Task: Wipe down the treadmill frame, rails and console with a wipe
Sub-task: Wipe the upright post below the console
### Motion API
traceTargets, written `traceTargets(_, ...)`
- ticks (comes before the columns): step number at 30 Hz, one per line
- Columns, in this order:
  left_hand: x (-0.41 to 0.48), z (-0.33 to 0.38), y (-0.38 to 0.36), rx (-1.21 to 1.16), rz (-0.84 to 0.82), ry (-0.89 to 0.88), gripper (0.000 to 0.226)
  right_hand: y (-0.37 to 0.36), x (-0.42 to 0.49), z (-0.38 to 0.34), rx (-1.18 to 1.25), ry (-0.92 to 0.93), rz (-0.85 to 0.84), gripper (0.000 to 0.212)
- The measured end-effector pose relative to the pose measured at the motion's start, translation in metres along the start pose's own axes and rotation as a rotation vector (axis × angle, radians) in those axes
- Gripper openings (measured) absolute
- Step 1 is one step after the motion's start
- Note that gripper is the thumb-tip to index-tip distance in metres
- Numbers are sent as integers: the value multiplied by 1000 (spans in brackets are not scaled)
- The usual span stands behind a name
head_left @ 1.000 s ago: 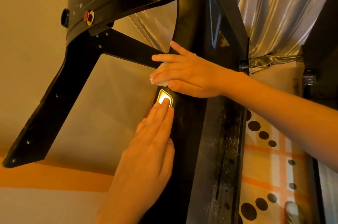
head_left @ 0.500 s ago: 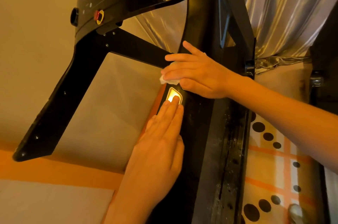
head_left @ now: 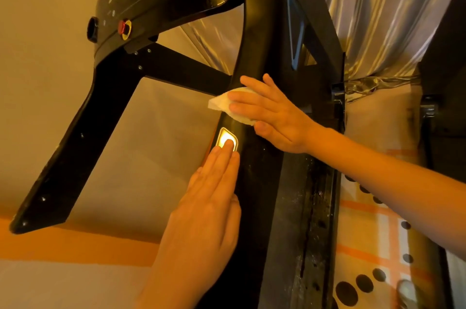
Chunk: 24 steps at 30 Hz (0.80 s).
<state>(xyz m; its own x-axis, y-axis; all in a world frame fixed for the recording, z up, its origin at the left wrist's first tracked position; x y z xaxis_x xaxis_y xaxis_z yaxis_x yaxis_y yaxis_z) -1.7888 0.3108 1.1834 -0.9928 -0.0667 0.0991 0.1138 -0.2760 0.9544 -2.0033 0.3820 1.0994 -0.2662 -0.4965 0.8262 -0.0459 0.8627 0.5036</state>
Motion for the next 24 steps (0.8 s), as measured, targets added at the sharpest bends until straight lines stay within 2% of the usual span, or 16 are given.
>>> traceTargets(7, -1, 1, 1, -1, -18, 39, 60, -29, -41, 3, 60, -136, 100, 53)
traceTargets(12, -1, 0, -1, 12, 9, 24, 63, -53, -72, -11, 190, -356, 133, 54)
traceTargets(16, -1, -2, 2, -63, 17, 23, 65, -48, -66, -7, 185, -313, 114, 54)
traceTargets(22, -1, -3, 2, -118, 18, 17, 64, -22, -24, -3, 92, -85, 101, 52)
traceTargets(24, -2, -3, 1, -91, 21, 26, 63, -28, -33, -2, 92, -105, 119, 53)
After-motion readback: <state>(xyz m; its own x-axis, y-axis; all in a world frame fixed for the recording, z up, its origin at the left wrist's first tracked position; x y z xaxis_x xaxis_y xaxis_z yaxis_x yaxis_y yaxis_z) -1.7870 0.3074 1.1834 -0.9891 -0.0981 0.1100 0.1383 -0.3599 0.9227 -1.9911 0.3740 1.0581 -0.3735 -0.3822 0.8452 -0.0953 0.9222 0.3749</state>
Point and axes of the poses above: each hand's wrist, its own x-axis towards the middle knuckle, its own y-axis out of the back of the hand, z = x × y, the point moved 3 cm from there along x, towards the middle knuckle, and after that the axes turned 12 degrees about -x, right-handed, at the moved point
